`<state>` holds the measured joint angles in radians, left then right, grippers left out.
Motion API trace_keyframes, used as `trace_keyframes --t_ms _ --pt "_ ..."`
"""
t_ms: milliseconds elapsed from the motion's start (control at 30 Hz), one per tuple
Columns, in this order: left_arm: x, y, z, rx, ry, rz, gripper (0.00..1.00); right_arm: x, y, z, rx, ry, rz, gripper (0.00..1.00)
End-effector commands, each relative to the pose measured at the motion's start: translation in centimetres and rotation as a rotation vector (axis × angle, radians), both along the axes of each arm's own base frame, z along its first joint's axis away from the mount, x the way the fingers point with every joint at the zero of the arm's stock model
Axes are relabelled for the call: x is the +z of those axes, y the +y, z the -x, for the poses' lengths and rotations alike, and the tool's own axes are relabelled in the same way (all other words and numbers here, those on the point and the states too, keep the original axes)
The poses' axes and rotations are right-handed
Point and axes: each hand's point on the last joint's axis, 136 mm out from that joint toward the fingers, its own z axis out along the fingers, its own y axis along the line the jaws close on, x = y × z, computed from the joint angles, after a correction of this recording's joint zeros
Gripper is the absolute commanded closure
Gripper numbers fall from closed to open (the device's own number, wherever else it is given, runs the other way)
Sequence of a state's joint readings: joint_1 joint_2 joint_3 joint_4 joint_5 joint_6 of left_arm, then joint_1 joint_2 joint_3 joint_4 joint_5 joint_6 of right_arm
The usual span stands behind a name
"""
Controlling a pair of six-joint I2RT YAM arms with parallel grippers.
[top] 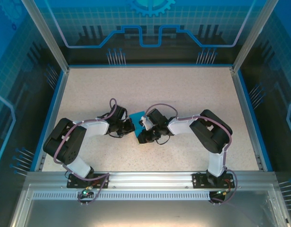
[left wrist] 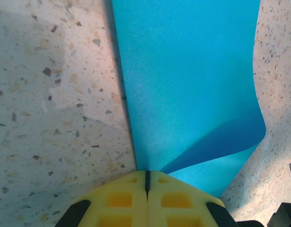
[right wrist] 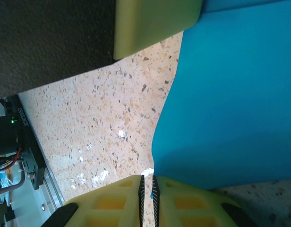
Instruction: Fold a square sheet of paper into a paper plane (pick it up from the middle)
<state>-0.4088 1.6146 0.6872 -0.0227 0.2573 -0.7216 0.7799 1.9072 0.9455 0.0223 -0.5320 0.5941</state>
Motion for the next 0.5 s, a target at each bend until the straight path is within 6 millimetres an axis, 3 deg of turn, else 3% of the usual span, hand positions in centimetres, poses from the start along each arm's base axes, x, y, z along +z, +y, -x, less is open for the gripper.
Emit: trace_keyframes --t_ms 0,167,467 --pt "1.0 0.2 -0.7 -0.016 -0.042 -0.03 1.0 -3.4 -2.0 0.3 -0.022 0.032 0.134 0.83" --pt "0.8 0.1 -0.8 -0.026 -0.048 -0.034 1.0 -2.4 -1.4 0.2 -0.018 0.029 0.094 0.8" --pt "-0.3 0.3 -0.6 -0.031 -0.022 -0.052 1.0 4.1 0.7 -2.0 -0.027 -0.08 -0.051 0.72"
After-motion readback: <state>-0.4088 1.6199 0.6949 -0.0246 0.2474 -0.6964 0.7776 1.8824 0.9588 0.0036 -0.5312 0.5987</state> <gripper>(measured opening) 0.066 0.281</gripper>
